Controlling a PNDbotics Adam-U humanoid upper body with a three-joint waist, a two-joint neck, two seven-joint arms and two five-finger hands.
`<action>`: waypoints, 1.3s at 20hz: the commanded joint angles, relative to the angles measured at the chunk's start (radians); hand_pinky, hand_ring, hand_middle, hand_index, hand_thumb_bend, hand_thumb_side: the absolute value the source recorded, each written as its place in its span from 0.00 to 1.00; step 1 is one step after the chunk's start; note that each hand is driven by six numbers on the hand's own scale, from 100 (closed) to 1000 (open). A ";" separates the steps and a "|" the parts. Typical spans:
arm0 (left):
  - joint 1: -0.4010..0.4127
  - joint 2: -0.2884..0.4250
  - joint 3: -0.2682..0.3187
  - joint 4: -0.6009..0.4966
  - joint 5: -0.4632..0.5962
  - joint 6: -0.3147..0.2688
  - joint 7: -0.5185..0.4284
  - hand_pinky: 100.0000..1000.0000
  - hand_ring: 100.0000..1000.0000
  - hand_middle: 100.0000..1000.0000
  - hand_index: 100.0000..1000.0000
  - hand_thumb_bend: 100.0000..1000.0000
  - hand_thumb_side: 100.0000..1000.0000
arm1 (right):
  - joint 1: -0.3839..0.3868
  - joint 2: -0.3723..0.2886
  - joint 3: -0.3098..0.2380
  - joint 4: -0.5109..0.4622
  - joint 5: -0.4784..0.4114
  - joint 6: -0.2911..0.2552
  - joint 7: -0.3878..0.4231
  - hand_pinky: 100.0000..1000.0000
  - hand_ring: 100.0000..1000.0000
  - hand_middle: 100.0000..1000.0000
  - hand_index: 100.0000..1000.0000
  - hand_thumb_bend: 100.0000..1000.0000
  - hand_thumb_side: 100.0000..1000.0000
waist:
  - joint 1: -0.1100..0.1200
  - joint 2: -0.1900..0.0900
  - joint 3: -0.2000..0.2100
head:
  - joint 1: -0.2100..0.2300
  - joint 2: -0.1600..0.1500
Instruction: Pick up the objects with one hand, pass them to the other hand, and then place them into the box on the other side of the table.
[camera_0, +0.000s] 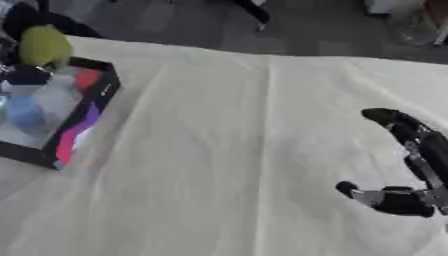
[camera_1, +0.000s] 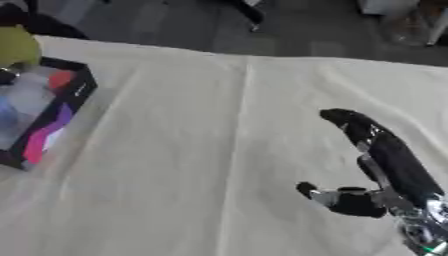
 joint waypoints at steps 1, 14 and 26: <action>-0.010 0.028 0.007 0.007 -0.140 -0.011 -0.087 0.77 0.74 0.59 0.76 0.83 0.41 | -0.005 -0.012 -0.016 -0.013 -0.004 0.004 -0.010 0.77 0.86 0.82 0.91 0.62 0.20 | -0.008 -0.001 -0.002 | 0.000 -0.015; 0.010 0.051 0.071 -0.027 -0.339 0.037 -0.199 0.79 0.74 0.61 0.79 0.85 0.44 | 0.009 -0.011 -0.039 -0.013 -0.039 0.008 -0.043 0.76 0.86 0.82 0.91 0.62 0.18 | 0.011 -0.013 -0.013 | -0.100 0.014; 0.135 0.073 0.223 -0.504 0.002 0.014 0.142 0.72 0.65 0.62 0.75 0.00 0.79 | 0.034 -0.004 -0.148 -0.013 -0.167 -0.003 -0.159 0.72 0.86 0.83 0.91 0.31 0.22 | 0.031 -0.027 -0.036 | -0.246 0.042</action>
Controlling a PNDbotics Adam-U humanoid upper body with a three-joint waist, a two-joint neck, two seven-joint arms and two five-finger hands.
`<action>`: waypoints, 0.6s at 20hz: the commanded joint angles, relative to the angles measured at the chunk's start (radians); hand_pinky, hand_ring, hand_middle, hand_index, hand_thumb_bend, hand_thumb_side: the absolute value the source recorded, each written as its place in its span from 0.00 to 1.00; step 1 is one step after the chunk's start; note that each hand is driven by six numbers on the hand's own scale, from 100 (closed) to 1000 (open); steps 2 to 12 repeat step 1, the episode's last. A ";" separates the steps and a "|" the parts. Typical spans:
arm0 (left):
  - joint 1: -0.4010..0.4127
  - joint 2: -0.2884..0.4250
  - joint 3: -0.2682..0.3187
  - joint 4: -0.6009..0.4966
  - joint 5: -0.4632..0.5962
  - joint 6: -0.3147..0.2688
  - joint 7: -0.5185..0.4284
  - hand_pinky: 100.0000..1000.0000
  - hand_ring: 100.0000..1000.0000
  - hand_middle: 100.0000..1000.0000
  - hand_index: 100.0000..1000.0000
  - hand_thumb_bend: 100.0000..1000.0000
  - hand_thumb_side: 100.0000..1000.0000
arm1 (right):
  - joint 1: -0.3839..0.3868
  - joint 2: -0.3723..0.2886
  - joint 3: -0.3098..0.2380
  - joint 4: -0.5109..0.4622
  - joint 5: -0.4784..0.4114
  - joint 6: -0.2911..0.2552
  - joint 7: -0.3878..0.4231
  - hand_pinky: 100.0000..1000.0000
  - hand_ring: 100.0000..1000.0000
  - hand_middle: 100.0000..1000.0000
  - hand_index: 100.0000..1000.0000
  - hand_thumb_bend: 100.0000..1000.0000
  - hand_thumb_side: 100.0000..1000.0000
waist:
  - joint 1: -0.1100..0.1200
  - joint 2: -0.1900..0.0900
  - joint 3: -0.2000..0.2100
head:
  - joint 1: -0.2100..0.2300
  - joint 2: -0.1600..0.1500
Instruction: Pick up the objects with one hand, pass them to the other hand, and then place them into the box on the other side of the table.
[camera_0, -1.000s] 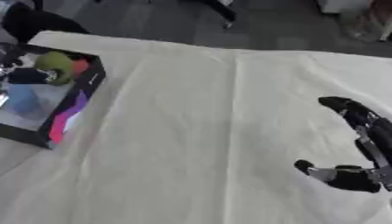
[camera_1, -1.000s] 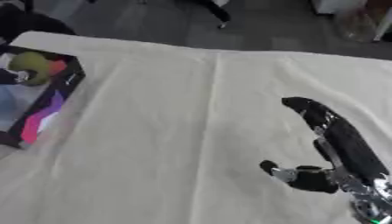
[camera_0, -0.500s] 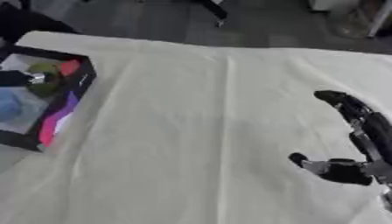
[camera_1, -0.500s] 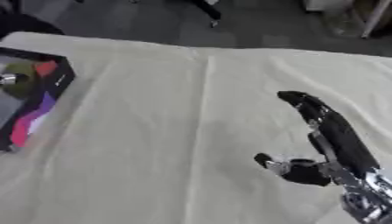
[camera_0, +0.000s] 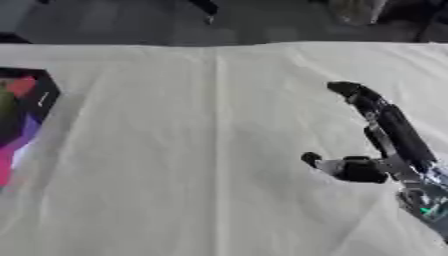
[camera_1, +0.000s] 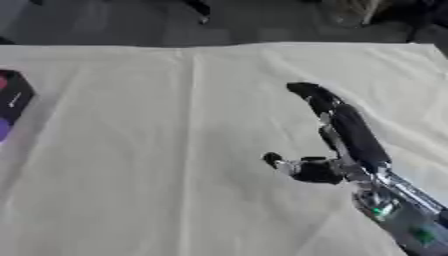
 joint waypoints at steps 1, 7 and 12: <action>0.020 0.009 0.039 -0.158 0.160 -0.062 0.117 0.71 0.65 0.62 0.76 0.00 0.74 | 0.000 -0.015 -0.058 -0.013 -0.062 0.002 -0.050 0.72 0.87 0.83 0.91 0.22 0.23 | 0.014 -0.026 -0.005 | -0.024 0.006; 0.020 0.009 0.039 -0.158 0.160 -0.062 0.117 0.71 0.65 0.62 0.76 0.00 0.74 | 0.000 -0.015 -0.058 -0.013 -0.062 0.002 -0.050 0.72 0.87 0.83 0.91 0.22 0.23 | 0.014 -0.026 -0.005 | -0.024 0.006; 0.020 0.009 0.039 -0.158 0.160 -0.062 0.117 0.71 0.65 0.62 0.76 0.00 0.74 | 0.000 -0.015 -0.058 -0.013 -0.062 0.002 -0.050 0.72 0.87 0.83 0.91 0.22 0.23 | 0.014 -0.026 -0.005 | -0.024 0.006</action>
